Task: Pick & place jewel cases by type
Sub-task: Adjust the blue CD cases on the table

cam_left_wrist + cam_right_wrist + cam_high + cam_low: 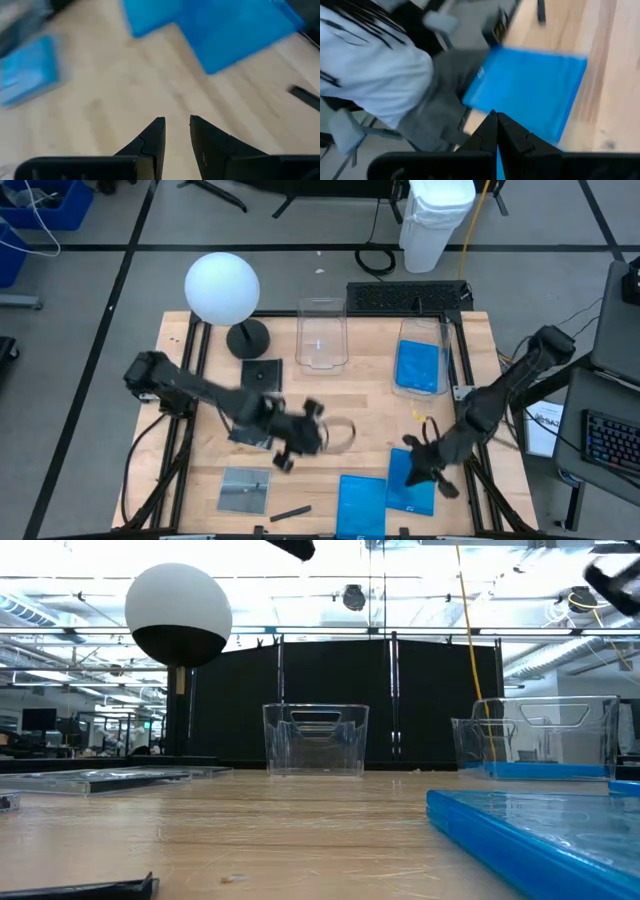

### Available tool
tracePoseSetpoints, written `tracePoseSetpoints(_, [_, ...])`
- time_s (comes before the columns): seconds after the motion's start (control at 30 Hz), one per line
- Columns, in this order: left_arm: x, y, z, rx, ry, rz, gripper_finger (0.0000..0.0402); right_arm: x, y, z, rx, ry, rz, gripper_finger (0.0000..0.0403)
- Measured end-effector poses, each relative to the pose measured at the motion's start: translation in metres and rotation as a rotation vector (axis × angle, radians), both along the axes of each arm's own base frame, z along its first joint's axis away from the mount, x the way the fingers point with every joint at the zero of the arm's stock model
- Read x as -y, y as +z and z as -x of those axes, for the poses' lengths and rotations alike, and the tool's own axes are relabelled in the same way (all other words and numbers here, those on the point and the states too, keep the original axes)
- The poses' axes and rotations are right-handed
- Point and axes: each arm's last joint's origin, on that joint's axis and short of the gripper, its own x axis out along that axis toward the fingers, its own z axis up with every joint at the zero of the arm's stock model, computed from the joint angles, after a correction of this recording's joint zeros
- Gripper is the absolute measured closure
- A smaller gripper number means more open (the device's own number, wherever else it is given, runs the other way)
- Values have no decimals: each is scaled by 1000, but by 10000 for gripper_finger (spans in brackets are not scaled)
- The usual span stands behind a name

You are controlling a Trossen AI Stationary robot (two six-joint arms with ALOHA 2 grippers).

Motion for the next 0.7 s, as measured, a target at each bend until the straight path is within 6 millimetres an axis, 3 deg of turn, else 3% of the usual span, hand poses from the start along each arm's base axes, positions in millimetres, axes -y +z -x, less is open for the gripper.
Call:
tracePoseSetpoints(0.23, [68,-49,-23,93,-72,27,305,-42,-39,-9,-52,3,-4,403])
tracePoseSetpoints(0.37, [97,-66,-35,199,-175,106,305,-57,-56,-15,-33,55,-12,403])
tracePoseSetpoints(0.47, [105,-74,-44,258,-203,176,305,-63,-64,-14,-54,47,11,403])
tracePoseSetpoints(0.7, [103,-95,-67,292,-210,366,305,-64,-71,0,-144,-37,80,403])
